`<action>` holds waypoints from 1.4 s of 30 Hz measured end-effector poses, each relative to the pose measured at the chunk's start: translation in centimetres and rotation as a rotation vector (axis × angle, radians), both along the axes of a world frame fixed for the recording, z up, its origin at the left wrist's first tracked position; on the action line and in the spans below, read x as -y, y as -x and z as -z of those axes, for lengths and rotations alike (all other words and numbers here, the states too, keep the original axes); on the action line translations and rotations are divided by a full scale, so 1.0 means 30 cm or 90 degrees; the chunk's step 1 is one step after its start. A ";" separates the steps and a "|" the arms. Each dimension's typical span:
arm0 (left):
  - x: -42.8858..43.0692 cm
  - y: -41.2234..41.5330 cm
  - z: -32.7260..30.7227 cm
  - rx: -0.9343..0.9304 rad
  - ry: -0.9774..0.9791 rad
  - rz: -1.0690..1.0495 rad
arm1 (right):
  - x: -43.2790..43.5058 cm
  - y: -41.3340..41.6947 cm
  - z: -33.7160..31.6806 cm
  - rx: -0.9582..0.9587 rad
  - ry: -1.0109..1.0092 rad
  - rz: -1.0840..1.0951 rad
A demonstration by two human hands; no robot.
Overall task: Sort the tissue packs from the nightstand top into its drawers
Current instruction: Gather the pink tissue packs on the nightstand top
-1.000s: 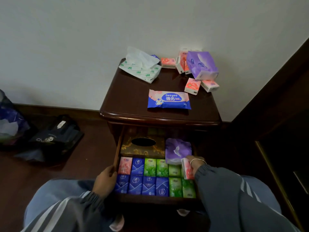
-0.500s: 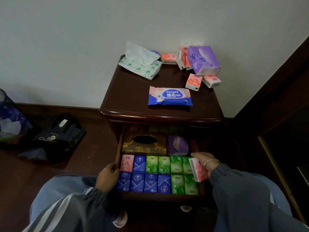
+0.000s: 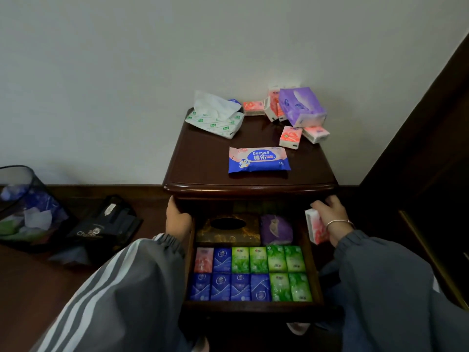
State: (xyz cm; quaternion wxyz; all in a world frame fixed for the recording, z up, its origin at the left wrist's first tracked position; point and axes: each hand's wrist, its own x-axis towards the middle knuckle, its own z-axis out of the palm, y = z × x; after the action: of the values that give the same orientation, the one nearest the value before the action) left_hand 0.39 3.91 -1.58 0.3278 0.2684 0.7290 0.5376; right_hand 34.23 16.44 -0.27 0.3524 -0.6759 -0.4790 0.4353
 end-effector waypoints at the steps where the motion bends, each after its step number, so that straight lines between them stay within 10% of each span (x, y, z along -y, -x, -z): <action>1: -0.003 0.012 -0.005 0.004 0.006 0.011 | -0.010 -0.013 -0.006 0.015 0.007 -0.015; 8: 0.144 0.151 -0.106 -0.179 0.289 0.168 | 0.029 -0.218 -0.113 0.117 0.092 -0.224; 14: 0.309 0.140 -0.282 -0.426 0.492 0.466 | 0.230 -0.265 -0.265 0.501 0.131 -0.454; 20: 0.330 -0.204 -0.278 -0.455 0.221 0.475 | 0.452 -0.042 -0.276 0.449 0.007 -0.505; 24: 0.329 -0.316 -0.208 -0.585 0.232 0.397 | 0.476 0.034 -0.277 0.504 -0.032 -0.448; 42: 0.379 -0.235 -0.278 -0.303 0.339 0.621 | 0.422 -0.109 -0.316 0.153 0.169 -0.407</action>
State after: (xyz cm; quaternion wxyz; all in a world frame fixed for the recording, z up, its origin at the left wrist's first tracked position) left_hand 7.44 -7.47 6.77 0.4204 0.5935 0.6846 0.0491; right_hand 37.51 3.78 9.22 0.0490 -0.5781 -0.6433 0.4995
